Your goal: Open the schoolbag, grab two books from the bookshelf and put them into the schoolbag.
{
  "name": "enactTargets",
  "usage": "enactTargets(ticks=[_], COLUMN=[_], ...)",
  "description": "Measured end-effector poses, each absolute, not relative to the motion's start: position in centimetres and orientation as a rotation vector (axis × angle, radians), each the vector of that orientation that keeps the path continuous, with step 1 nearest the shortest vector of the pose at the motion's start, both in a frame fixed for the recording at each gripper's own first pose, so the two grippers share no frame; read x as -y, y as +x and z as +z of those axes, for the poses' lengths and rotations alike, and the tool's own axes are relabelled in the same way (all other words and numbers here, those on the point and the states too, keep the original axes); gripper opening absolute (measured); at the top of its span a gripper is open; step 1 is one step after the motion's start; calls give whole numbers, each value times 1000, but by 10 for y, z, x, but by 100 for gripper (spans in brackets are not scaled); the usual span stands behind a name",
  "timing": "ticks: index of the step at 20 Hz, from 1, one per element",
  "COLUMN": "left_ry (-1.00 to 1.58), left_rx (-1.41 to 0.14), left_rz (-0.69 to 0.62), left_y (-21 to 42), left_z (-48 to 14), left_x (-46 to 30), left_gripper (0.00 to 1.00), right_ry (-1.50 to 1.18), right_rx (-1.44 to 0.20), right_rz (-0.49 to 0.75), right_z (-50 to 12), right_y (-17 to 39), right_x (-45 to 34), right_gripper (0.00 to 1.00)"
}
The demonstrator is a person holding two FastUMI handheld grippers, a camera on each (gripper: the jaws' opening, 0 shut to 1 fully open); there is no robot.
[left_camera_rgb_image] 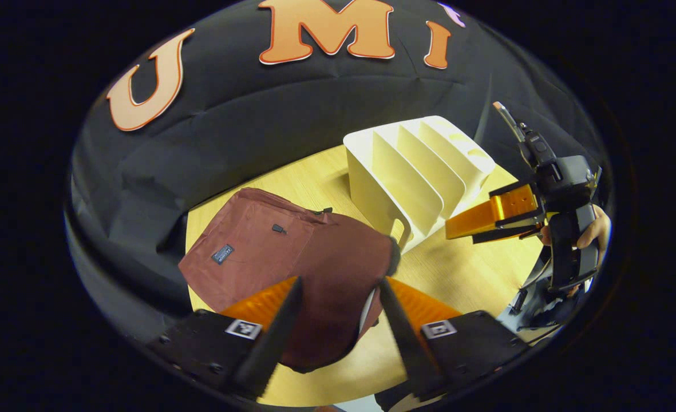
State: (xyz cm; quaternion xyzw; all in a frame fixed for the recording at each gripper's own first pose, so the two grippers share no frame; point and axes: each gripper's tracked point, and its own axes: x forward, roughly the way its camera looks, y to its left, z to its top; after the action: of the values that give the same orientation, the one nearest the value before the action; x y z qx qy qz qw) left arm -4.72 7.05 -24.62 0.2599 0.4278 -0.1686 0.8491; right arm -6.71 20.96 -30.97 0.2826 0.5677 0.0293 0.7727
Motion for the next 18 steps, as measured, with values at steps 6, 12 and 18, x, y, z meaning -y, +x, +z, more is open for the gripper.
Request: enactTargets(ticks=[6, 12, 18], left_ry=[423, 381, 278], left_rx=[-766, -413, -194], left_rz=[-204, -140, -183], left_y=[-53, -22, -31], left_z=[-226, -129, -40], left_x=[-12, 44, 105], left_gripper=[99, 99, 98], right_ry=[398, 257, 109], right_rx=[-1133, -809, -415], right_rz=[192, 244, 216], right_z=[-274, -176, -67], right_y=[-54, -6, 6], right_x=[-137, -87, -40], right_gripper=[98, 98, 97])
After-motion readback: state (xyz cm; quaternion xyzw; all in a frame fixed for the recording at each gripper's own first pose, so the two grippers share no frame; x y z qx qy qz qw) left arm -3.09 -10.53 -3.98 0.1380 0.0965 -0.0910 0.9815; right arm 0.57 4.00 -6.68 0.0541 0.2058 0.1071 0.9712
